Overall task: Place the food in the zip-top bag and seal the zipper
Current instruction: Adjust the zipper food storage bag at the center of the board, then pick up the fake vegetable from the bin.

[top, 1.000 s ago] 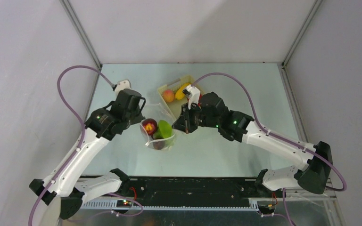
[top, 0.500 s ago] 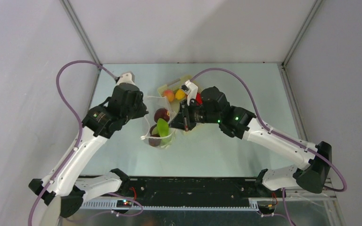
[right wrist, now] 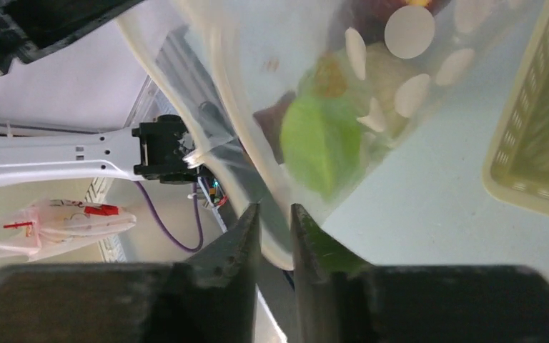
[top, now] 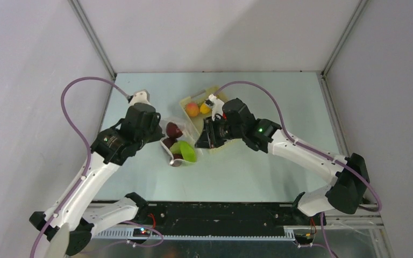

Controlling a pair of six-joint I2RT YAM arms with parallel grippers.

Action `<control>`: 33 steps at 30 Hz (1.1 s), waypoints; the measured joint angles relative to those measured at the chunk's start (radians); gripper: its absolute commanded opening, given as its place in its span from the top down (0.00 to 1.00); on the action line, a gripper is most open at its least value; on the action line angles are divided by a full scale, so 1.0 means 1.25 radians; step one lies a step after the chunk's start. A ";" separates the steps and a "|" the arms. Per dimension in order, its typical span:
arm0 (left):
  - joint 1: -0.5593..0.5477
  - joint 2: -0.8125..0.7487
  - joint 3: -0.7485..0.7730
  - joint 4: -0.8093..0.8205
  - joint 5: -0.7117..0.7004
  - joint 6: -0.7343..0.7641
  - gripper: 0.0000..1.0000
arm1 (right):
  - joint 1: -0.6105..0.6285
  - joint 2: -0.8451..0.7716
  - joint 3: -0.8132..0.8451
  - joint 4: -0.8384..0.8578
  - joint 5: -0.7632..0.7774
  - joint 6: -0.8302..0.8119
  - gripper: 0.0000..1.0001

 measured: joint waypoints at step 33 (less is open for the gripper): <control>0.000 0.092 -0.106 0.031 -0.030 -0.013 1.00 | -0.202 0.319 0.102 0.006 0.235 -0.770 0.01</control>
